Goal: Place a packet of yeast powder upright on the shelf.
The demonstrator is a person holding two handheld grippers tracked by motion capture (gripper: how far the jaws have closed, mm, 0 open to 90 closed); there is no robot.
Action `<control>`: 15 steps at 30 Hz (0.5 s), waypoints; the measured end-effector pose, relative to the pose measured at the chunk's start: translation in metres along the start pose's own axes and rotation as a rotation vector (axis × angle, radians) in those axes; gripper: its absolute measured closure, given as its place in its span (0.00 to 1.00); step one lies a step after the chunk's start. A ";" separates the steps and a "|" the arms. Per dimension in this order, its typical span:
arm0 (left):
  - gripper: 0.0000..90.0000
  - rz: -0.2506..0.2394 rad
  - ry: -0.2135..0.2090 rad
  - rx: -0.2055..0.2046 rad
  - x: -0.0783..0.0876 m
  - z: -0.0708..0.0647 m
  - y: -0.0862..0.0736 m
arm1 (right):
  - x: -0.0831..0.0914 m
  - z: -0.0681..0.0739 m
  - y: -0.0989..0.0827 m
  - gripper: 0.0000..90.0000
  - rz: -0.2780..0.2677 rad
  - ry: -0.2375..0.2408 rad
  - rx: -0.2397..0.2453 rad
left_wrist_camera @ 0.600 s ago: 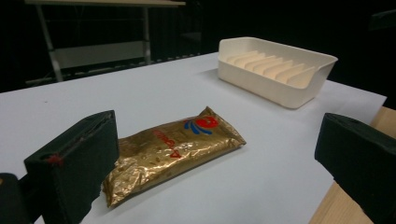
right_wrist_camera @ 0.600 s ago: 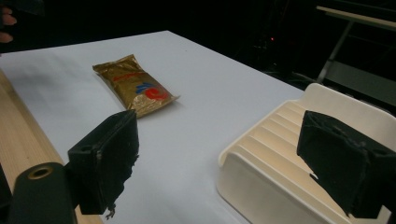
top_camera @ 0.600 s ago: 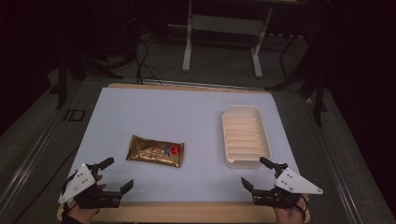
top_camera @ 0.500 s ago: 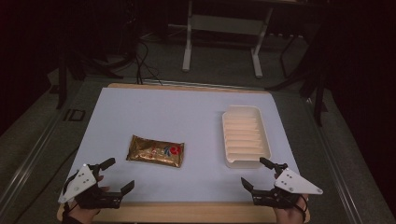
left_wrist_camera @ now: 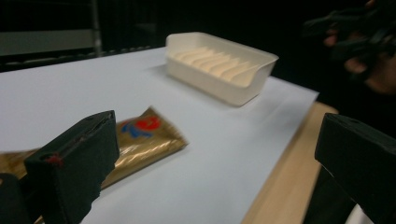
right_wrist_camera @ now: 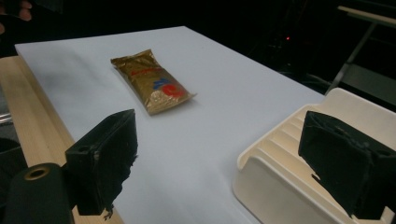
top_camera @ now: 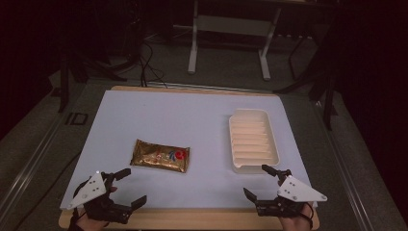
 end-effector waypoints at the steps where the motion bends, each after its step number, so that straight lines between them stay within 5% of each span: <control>1: 0.01 -0.012 -0.006 0.009 0.000 -0.001 0.004 | 0.000 0.000 0.000 0.13 -0.004 -0.001 -0.001; 6: 0.01 -0.021 0.017 0.025 0.003 0.007 0.019 | 0.001 0.003 0.006 0.12 -0.034 -0.003 -0.025; 13: 0.01 0.013 0.166 0.035 0.006 0.034 0.031 | 0.001 0.006 0.009 0.12 -0.043 0.001 -0.032; 15: 0.01 0.016 0.181 0.031 0.005 0.040 0.035 | 0.002 0.006 0.010 0.12 -0.046 -0.004 -0.027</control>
Point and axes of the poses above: each handheld gripper's, and its own axes: x roughly backward along the jaws, y roughly out of its top, z roughly to its left, the point moved 9 cm from there along -x, roughly forward along the jaws, and after that the axes turned 10 degrees about -y, right-handed, at the moved point
